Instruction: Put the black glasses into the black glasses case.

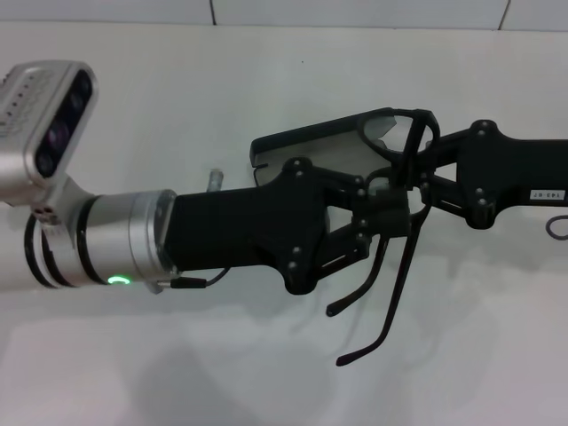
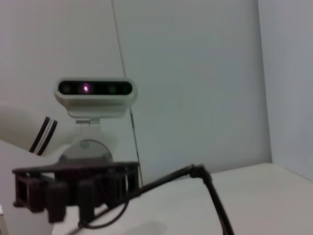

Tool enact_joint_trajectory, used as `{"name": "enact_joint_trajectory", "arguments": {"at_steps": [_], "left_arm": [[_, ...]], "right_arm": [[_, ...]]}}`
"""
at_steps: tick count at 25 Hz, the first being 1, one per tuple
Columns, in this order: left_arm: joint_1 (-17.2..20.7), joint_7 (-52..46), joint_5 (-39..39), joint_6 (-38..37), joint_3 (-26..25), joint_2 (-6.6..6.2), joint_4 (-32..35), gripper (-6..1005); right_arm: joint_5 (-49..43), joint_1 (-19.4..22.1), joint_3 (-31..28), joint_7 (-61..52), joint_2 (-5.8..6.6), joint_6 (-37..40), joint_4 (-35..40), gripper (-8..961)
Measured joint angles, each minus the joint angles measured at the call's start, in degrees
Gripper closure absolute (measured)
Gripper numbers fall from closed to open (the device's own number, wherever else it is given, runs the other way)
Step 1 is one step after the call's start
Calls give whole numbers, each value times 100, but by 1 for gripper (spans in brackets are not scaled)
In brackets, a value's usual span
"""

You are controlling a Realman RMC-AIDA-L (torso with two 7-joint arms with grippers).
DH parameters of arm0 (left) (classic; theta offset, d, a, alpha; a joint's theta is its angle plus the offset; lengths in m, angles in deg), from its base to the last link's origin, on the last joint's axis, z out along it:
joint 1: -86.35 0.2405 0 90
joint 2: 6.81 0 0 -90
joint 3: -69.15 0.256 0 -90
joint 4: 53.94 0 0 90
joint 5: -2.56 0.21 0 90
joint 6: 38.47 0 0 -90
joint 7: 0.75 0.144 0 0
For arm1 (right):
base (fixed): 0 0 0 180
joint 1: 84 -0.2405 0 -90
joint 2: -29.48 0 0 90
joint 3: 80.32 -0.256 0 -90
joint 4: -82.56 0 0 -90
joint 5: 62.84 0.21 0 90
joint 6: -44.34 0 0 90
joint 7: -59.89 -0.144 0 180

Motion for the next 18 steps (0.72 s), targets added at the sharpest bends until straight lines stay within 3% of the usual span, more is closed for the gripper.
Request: {"name": "enact_joint_trajectory", "arguments": {"at_steps": [18], "left_arm": [[78, 334, -339, 303, 223, 9, -237, 884]], "right_arm": [[364, -48, 147, 127, 6, 191, -234, 827]]}}
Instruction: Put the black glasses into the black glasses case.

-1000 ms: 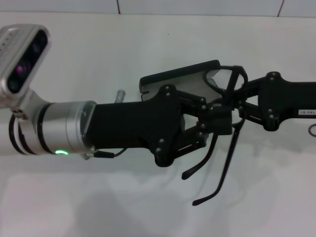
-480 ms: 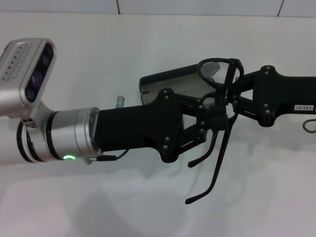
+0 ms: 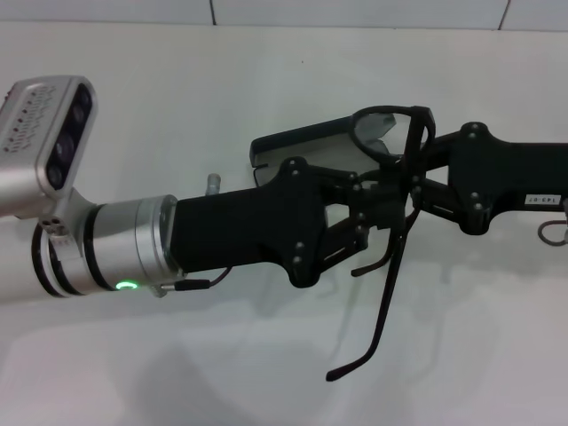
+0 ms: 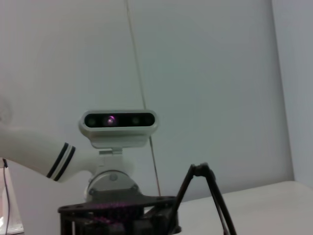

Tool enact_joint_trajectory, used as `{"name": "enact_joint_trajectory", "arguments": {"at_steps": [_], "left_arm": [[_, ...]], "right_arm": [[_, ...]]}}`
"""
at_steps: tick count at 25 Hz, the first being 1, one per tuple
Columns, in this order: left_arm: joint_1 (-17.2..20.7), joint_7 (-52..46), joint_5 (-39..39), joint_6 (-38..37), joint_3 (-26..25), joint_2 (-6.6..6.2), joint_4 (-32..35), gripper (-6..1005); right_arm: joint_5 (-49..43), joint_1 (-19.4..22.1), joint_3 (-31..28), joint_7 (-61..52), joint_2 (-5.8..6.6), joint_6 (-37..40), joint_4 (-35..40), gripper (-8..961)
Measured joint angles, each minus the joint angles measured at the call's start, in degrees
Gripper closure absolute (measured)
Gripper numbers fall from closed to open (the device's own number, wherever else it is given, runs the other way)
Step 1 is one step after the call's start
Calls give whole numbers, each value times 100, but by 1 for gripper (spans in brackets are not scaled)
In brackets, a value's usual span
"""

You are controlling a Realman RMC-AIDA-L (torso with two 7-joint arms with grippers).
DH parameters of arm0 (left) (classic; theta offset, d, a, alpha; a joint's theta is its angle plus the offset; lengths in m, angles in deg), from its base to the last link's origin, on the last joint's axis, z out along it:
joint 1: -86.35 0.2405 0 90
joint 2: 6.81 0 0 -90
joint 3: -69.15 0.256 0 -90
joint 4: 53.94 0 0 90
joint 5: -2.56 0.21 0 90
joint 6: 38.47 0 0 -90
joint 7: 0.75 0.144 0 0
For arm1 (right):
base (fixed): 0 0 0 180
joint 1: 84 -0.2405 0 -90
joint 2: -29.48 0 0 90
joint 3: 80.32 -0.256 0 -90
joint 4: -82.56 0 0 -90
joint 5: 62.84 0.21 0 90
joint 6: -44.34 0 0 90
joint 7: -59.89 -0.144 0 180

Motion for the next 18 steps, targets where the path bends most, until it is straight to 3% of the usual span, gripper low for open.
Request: {"name": "enact_joint_trajectory", "arguments": {"at_steps": [6, 12, 18], "left_arm": [[10, 27, -234, 112, 129, 0, -49, 885], [-4, 30, -744, 430, 750, -8, -33, 885], [41, 45, -848, 411, 797, -18, 7, 884]], "right_arm": [[13, -65, 5, 26, -12, 61, -134, 825], [24, -132, 5, 134, -16, 77, -322, 824], [26, -139, -33, 186, -7, 50, -425, 822]]}}
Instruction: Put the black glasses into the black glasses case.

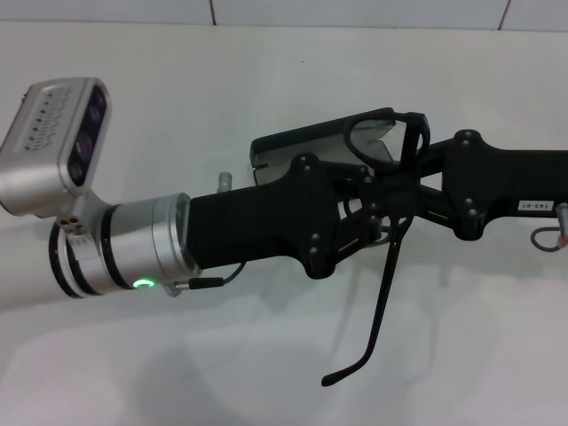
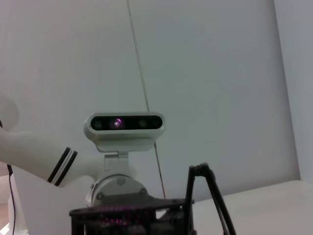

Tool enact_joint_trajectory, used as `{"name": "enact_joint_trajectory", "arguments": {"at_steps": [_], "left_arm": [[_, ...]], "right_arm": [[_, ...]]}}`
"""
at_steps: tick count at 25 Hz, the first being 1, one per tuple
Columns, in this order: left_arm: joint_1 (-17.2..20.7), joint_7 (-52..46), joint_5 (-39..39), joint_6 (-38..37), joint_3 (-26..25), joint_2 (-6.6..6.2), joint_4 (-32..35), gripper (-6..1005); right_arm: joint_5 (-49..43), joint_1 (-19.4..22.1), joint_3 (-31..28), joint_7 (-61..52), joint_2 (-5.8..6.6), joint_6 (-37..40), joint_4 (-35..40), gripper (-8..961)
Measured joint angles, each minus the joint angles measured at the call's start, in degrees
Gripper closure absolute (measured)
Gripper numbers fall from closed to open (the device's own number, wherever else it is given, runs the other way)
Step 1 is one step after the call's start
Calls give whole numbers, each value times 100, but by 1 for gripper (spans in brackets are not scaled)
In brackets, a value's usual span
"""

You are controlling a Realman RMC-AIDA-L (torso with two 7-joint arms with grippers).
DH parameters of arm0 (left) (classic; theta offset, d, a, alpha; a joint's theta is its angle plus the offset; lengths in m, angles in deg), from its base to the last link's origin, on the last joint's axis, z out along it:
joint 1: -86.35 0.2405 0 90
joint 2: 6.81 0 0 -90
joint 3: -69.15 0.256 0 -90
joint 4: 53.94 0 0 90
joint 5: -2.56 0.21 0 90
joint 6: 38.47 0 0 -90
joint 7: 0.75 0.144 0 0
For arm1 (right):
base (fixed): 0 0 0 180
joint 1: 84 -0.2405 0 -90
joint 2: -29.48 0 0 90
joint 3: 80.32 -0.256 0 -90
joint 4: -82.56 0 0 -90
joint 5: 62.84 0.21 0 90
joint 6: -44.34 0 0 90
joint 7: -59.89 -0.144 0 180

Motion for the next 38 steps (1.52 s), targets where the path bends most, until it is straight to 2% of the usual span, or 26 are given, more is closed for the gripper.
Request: {"name": "enact_joint_trajectory", "arguments": {"at_steps": [22, 31, 34, 38], "left_arm": [[-35, 41, -130, 166, 5, 7, -35, 885], [10, 126, -87, -315, 19, -39, -45, 885], [54, 190, -64, -511, 2, -51, -49, 886], [169, 199, -83, -523, -46, -75, -49, 886]], "right_arm": [[69, -44, 34, 99, -8, 124, -39, 816], [352, -18, -31, 334, 20, -60, -318, 814], [528, 29, -172, 441, 48, 29, -371, 813], [568, 109, -870, 475, 69, 730, -418, 812]]}}
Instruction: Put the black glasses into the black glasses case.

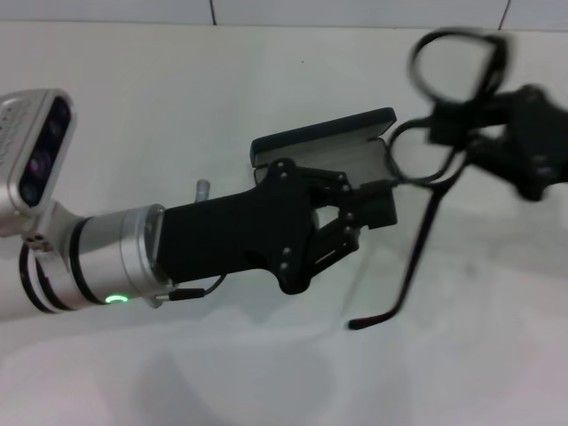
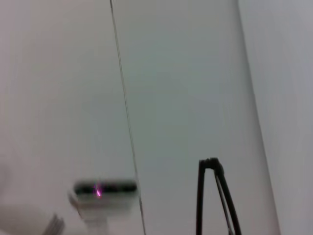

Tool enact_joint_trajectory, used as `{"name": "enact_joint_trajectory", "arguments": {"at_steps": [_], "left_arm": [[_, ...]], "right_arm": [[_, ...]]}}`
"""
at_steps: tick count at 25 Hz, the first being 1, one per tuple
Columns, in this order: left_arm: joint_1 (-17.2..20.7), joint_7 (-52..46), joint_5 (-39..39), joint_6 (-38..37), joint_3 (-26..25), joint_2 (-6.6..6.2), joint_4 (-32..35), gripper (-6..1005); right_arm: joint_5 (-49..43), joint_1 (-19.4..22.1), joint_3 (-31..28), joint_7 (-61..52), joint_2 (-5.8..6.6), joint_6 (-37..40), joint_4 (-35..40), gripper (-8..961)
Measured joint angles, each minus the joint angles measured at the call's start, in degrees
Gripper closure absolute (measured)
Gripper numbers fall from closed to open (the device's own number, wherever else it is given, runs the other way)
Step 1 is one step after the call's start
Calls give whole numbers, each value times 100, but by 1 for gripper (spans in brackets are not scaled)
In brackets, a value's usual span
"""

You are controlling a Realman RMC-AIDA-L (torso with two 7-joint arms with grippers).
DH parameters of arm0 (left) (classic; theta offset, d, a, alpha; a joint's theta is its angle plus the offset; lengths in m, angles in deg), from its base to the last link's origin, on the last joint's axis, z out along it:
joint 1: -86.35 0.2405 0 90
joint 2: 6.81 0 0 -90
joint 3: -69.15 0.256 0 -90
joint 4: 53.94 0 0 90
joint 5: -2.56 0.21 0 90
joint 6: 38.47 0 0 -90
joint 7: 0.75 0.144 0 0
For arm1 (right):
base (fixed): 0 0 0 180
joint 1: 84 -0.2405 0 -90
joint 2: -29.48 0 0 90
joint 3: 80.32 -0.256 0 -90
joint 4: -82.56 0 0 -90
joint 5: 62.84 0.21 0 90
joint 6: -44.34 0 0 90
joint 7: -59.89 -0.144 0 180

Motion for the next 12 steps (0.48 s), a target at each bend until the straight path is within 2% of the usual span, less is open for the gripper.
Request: {"name": "enact_joint_trajectory", "arguments": {"at_steps": [4, 6, 10, 12], "left_arm": [[43, 0, -1, 34, -4, -12, -4, 886], [25, 0, 27, 37, 22, -10, -6, 886], [-89, 7, 134, -24, 179, 27, 0, 886], [-185, 85, 121, -66, 471, 46, 23, 886]], "right_arm": [[96, 40, -987, 21, -15, 1064, -107, 811], [299, 41, -1297, 32, -14, 1442, -226, 811], [870, 18, -1473, 305, -5, 1707, -521, 810], [1077, -33, -1459, 492, -21, 1710, -704, 809]]}}
